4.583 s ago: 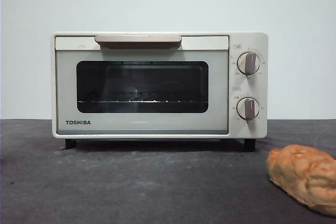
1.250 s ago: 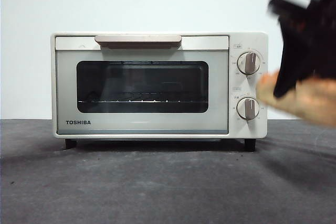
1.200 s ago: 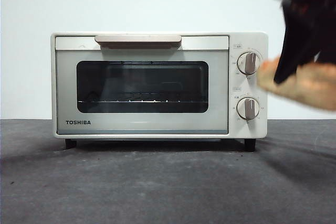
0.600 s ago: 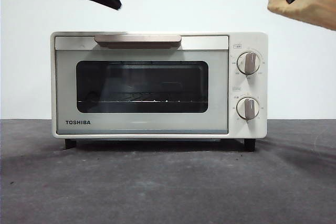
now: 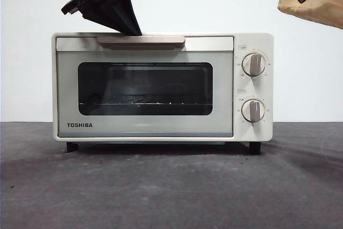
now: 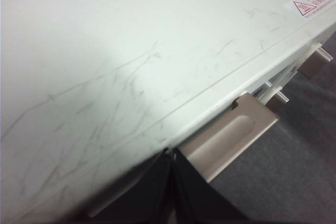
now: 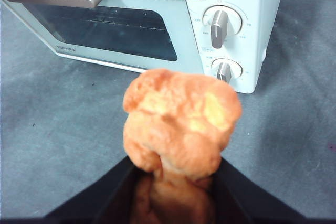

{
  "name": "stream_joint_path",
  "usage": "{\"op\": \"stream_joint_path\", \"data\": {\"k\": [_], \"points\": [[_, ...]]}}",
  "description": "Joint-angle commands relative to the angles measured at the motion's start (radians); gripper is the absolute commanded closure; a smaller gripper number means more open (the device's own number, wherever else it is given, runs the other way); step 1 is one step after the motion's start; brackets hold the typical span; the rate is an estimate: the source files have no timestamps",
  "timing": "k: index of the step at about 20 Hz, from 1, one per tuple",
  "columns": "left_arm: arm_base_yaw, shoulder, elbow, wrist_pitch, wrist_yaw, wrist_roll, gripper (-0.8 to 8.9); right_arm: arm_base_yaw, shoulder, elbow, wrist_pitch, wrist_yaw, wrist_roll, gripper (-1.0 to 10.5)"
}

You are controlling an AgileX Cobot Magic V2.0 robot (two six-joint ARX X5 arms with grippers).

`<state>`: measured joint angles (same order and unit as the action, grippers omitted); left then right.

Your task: The left arm flap open the oven, the right arm pick bread and place it into oven, the left arm flap close the oven

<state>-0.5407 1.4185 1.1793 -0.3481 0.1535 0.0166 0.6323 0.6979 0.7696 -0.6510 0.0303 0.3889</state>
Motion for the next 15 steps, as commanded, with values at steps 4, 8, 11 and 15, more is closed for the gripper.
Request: {"op": "stream_joint_path", "data": {"k": [4, 8, 11, 15], "points": [[-0.03, 0.03, 0.024, -0.05, -0.015, 0.024, 8.02, 0.008, 0.004, 0.018, -0.001, 0.003, -0.016, 7.8], [-0.086, 0.033, 0.024, -0.171, -0.015, 0.022, 8.02, 0.008, 0.004, 0.018, 0.0, 0.003, -0.021, 7.8], [-0.132, 0.033, 0.024, -0.23, -0.015, -0.005, 8.02, 0.008, 0.004, 0.018, 0.0, 0.003, -0.026, 7.8], [-0.189, 0.033, 0.024, -0.321, -0.015, -0.05, 8.02, 0.008, 0.004, 0.018, 0.0, 0.003, -0.027, 7.8]]}}
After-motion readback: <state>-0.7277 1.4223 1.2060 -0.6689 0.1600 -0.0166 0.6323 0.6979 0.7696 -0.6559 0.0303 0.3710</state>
